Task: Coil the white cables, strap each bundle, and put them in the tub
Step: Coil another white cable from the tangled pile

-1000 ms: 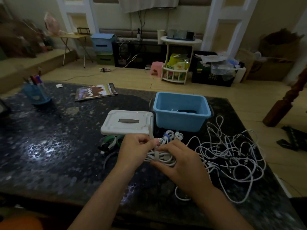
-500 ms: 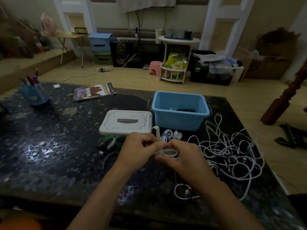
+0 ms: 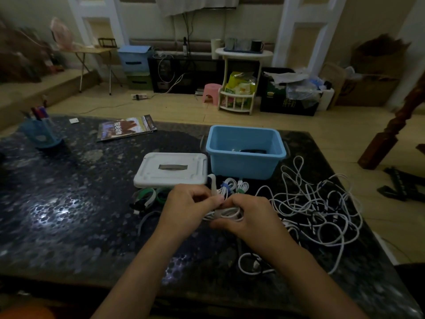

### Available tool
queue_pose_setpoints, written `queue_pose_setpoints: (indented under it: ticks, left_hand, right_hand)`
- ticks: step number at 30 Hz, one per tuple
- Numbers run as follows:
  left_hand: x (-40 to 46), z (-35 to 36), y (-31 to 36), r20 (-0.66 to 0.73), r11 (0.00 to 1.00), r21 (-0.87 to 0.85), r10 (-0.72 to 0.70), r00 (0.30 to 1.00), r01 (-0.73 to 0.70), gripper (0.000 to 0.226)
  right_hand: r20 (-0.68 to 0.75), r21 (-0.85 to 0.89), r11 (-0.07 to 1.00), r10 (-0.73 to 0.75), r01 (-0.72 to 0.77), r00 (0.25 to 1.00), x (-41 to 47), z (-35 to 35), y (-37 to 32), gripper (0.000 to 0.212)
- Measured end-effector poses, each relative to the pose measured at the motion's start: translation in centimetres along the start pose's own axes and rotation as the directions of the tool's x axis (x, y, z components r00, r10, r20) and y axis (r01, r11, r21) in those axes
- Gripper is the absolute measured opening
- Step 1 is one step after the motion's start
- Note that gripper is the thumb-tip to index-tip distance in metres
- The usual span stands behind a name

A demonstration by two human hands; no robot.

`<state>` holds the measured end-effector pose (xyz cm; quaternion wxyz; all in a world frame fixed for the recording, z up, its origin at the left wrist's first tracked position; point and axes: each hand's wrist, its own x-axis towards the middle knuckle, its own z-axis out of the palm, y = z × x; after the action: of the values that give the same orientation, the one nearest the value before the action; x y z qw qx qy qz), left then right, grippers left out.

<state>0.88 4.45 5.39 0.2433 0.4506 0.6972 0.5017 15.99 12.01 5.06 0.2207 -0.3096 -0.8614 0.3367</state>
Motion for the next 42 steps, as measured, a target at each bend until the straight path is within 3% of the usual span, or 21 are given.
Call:
queue_pose_setpoints:
  ticks: [9,14,17,19,22,26,29,37,42]
  left_hand:
    - [-0.6,0.3,-0.1,0.006,0.981,0.099,0.165,0.986,-0.165,0.007]
    - [-0.4,-0.3,-0.2,0.119,0.986,0.056,0.148,0.982,-0.156,0.003]
    - [-0.3,-0.1,0.1,0.121,0.988,0.092,0.114,0.986,-0.125,0.005]
    - [-0.3,0.0,0.1,0.1,0.993,0.093,0.057,0.993,-0.066,0.008]
    - [-0.1,0.0,0.0,0.036,0.998,0.012,-0.057,0.998,0.057,0.008]
    - [0.3,-0.5,-0.2,-0.002,0.978,-0.151,-0.144,0.99,0.142,0.009]
    - [0.2,-0.4,-0.2,0.01,0.987,-0.109,-0.115,0.993,0.115,0.015]
    - [0.1,-0.4,-0.7,-0.003,0.988,0.102,0.119,0.993,-0.119,0.022]
    - [0.0,-0.2,-0.4,-0.037,0.977,0.108,0.19,0.981,-0.185,0.03]
  right_hand:
    - [0.045,0.043,0.989,0.138,-0.14,0.989,0.4,0.0,0.2,0.03]
    - [0.076,0.087,0.972,0.214,-0.22,0.974,0.3,-0.4,0.3,0.034]
    - [0.039,0.061,0.971,0.231,-0.233,0.972,0.0,-0.5,0.2,0.047]
    - [0.035,0.12,0.972,0.198,-0.201,0.98,-0.1,-0.5,0.3,0.053]
    - [0.039,0.084,0.996,0.005,-0.009,0.999,-0.2,-0.5,0.6,0.057]
    - [-0.047,0.084,0.982,-0.168,0.171,0.985,-0.5,-0.1,0.9,0.037]
    - [-0.116,0.1,0.971,-0.205,0.217,0.972,-0.4,0.1,0.7,0.023]
    - [-0.119,0.268,0.96,-0.045,0.076,0.992,0.1,0.9,1.2,0.009]
    - [-0.083,0.329,0.944,0.019,0.009,0.996,0.4,1.3,1.4,0.004]
